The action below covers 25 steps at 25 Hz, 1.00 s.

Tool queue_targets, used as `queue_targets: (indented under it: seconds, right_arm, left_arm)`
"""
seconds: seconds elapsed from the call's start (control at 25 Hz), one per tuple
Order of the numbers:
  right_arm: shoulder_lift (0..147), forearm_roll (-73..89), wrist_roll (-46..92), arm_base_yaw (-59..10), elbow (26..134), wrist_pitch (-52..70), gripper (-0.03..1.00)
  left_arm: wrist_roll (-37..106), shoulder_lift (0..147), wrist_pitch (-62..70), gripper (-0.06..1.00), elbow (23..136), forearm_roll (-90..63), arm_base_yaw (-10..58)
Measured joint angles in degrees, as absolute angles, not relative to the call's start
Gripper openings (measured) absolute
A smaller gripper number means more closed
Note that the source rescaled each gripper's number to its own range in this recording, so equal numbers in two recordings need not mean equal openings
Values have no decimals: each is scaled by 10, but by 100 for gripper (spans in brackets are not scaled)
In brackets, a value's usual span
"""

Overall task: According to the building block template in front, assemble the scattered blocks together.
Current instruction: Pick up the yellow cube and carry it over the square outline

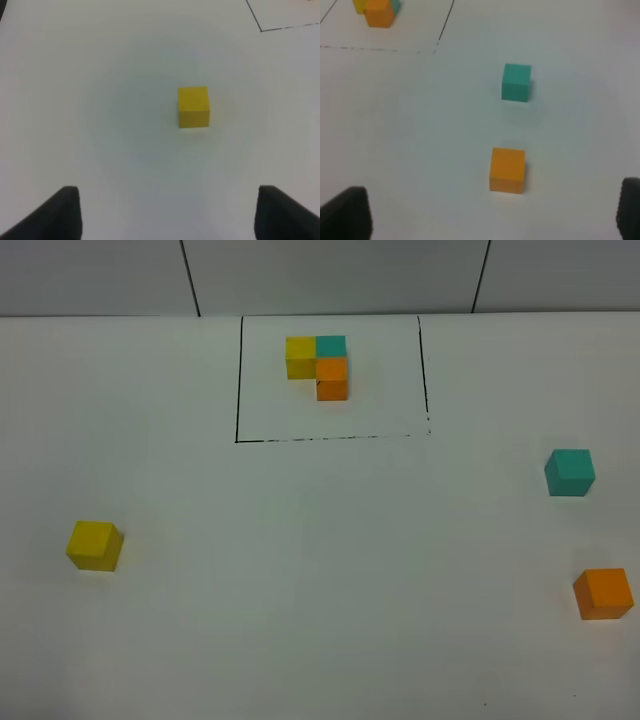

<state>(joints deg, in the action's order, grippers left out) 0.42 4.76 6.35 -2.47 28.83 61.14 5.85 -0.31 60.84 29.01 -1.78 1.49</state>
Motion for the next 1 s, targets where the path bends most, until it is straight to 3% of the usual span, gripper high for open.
queue_targets:
  seconds: [1.0]
  right_arm:
    - [4, 48, 63, -25, 288, 611, 99]
  left_arm:
    - [59, -3, 608, 61, 290, -18, 15]
